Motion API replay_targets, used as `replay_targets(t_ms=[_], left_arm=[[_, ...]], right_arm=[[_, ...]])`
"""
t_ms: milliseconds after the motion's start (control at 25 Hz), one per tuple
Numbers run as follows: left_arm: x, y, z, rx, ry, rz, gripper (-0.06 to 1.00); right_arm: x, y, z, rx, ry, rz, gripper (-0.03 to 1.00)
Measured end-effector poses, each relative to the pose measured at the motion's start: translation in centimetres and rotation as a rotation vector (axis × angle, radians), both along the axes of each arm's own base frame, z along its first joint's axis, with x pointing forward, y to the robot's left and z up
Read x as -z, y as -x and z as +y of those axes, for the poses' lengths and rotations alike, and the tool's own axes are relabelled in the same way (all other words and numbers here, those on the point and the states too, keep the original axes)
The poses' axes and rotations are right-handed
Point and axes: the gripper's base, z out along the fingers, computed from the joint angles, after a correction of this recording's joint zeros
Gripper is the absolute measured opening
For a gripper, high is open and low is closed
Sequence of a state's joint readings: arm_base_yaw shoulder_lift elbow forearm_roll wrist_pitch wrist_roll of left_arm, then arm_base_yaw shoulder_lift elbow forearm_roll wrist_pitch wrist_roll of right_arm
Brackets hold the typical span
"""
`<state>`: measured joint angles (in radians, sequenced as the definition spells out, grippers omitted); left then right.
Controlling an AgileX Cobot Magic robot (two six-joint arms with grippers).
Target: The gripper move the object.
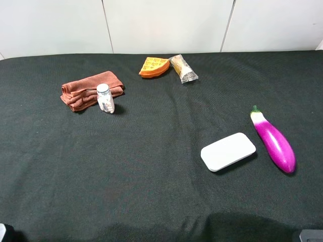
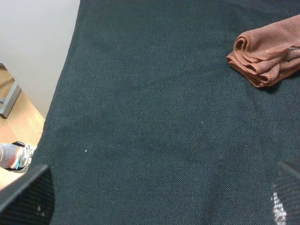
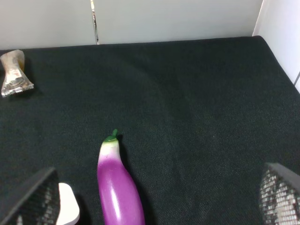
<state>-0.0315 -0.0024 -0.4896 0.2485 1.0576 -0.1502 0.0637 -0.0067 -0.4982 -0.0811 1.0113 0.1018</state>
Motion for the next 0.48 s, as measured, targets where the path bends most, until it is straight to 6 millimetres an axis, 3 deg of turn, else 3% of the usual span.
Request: replay_targets(t_ms=[480], left_arm=[[0.00, 0.00, 0.00, 0.000, 0.000, 0.000, 0.95]], right_arm=[[0.02, 0.00, 0.01, 0.000, -0.001, 0.002, 0.64]])
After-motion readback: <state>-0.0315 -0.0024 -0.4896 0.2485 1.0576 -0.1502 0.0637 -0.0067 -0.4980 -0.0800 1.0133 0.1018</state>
